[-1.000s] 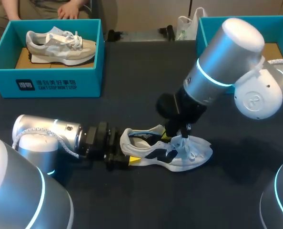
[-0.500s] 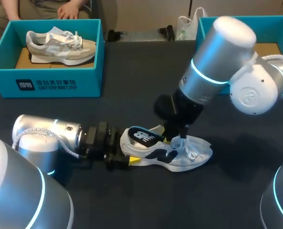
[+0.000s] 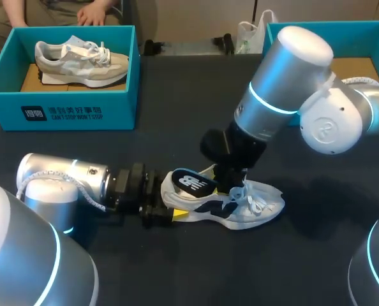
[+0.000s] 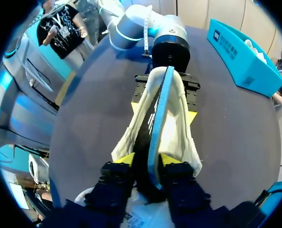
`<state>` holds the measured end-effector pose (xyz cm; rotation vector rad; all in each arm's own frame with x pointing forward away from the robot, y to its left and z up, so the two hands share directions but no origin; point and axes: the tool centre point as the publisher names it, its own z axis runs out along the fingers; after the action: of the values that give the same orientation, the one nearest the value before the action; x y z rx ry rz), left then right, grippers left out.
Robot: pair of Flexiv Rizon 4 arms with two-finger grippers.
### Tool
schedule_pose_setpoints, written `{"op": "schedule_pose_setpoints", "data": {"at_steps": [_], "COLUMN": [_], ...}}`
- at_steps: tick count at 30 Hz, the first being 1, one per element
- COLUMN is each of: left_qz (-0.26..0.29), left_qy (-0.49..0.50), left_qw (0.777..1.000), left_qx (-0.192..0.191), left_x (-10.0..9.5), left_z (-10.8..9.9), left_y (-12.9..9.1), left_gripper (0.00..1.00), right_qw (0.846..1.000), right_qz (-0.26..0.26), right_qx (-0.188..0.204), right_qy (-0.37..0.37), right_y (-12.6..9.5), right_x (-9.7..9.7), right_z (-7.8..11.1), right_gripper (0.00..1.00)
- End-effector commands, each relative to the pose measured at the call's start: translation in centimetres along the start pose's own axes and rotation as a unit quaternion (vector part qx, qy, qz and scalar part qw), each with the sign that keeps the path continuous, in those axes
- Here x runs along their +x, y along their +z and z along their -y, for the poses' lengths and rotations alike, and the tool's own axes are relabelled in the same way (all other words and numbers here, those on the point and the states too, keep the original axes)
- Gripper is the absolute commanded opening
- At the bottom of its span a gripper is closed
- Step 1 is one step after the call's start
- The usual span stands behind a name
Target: Take the shoe out of the shoebox, open the shoe tongue, remove and reinsert the insole, then place the shoe into the shoebox
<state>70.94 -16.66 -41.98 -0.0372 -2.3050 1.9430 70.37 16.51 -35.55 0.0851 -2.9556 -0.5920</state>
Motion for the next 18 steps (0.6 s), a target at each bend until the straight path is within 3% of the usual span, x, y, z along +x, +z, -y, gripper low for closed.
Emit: {"op": "schedule_pose_setpoints", "data": {"at_steps": [1, 6, 12, 18], "left_qz": [0.0, 0.0, 0.0, 0.0], "left_qy": [0.0, 0.0, 0.0, 0.0], "left_qw": [1.0, 1.0, 1.0, 1.0], "left_qx": [0.0, 0.0, 0.0, 0.0], "left_x": [0.0, 0.0, 0.0, 0.0], "left_z": [0.0, 0.0, 0.0, 0.0], "left_y": [0.1, 0.1, 0.1, 0.1], "left_gripper": [0.0, 0.0, 0.0, 0.0], "right_qw": [1.0, 0.999, 0.994, 0.986], "right_qz": [-0.011, -0.017, -0.026, -0.058], "right_qx": [-0.001, -0.001, -0.036, -0.021], "right_qy": [-0.003, -0.032, -0.104, -0.152], "right_y": [0.7, 0.0, -1.2, -1.3], "right_x": [-0.3, -0.1, 0.4, 0.3], "right_z": [-0.5, -1.2, -1.0, -2.0], "right_gripper": [0.02, 0.0, 0.0, 0.0]}}
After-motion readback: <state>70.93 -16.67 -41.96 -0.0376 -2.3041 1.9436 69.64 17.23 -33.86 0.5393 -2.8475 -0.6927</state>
